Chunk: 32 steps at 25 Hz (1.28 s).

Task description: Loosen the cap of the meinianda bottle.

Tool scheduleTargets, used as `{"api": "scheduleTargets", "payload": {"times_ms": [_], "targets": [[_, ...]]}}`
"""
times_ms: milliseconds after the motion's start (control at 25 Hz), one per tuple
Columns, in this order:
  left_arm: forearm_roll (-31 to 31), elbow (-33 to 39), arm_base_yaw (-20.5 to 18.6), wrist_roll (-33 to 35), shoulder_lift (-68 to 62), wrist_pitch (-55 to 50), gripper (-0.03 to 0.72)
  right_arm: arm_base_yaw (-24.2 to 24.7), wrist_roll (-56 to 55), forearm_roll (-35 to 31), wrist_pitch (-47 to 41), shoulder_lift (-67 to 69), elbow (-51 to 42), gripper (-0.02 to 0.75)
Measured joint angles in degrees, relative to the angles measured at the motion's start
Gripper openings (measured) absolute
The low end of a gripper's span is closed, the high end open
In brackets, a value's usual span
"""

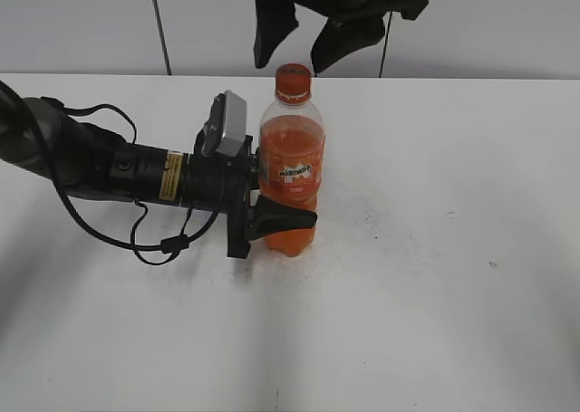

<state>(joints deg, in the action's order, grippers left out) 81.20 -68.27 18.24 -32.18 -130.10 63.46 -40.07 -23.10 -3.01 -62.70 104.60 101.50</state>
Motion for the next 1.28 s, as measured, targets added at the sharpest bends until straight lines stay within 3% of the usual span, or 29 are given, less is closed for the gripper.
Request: {"api": "scheduleTargets", "payload": {"times_ms": [320,1080,1280], "targets": [[0.0,0.0,0.0,0.0,0.0,0.0,0.385,-0.1,0.0,2.2,-3.5,1.6,0.1,0.430],[0.0,0.0,0.0,0.0,0.0,0.0,0.385,-0.1,-0.1,0.6,-1.6,2.2,0.6,0.382],[0.0,0.0,0.0,0.0,0.0,0.0,0.385,-0.1,-0.1,0.7,-2.6,2.3,0.6,0.310]]}}
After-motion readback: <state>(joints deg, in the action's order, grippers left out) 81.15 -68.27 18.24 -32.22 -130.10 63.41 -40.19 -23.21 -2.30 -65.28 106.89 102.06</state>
